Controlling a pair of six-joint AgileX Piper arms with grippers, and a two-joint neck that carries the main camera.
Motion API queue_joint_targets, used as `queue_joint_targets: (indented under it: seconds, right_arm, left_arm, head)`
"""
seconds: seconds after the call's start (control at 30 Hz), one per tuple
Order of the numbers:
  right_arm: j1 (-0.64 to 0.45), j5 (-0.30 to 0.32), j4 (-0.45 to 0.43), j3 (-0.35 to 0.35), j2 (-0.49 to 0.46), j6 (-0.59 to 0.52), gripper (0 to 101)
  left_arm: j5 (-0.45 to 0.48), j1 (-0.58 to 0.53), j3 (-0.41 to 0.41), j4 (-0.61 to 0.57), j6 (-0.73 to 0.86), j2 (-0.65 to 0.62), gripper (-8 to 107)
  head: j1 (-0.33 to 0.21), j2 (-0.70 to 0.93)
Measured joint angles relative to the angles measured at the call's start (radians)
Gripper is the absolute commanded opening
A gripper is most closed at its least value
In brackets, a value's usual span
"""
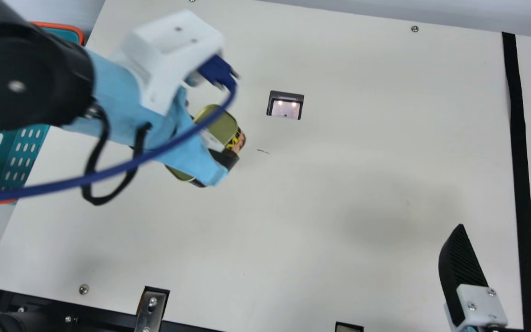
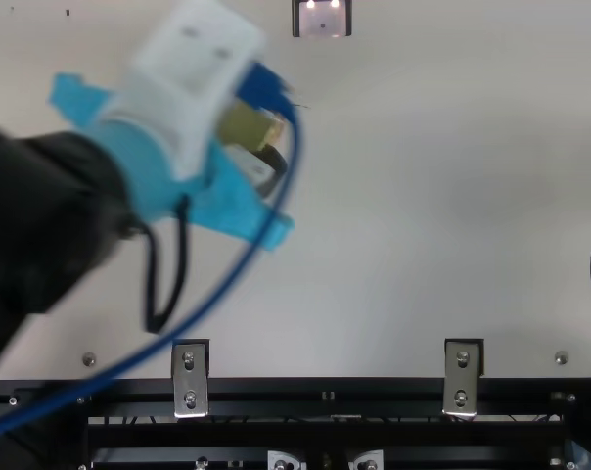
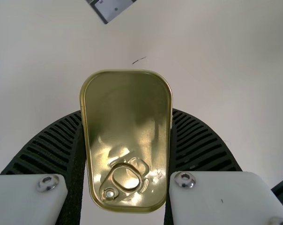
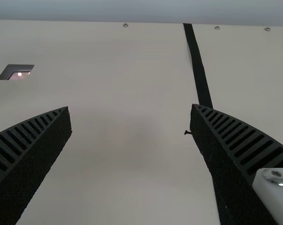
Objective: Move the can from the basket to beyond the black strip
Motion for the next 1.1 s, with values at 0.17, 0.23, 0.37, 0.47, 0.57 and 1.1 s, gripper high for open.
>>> queue_joint_targets:
  seconds: [0.17,0.23,0.37,0.47,0.57,1.1]
  right_arm:
    - [0.000,0.000,0.000,0.000,0.000,0.000,101]
    - [0.000,0.000,0.000,0.000,0.000,0.000,101]
    - [0.000,0.000,0.000,0.000,0.000,0.000,101]
    - [0.000,0.000,0.000,0.000,0.000,0.000,101]
    - [0.000,0.000,0.000,0.000,0.000,0.000,101]
    - [0.000,0.000,0.000,0.000,0.000,0.000,101]
  left_arm:
    - [0.004,-0.094,-0.025,0.048,0.073,0.058,10]
    - [0.000,-0.118,-0.024,0.040,0.114,0.078,10]
    - [-0.017,-0.134,-0.016,0.007,0.198,0.103,10]
    - [-0.030,-0.135,-0.002,0.001,0.271,0.115,10]
    - [-0.052,-0.131,0.019,-0.004,0.338,0.119,10]
    - [-0.215,-0.119,0.141,-0.040,0.632,0.145,10]
  head:
    - [0.000,0.000]
    - [0.000,0.000]
    - [0.000,0.000]
    - [0.000,0.000]
    - [0.000,0.000]
    - [0.000,0.000]
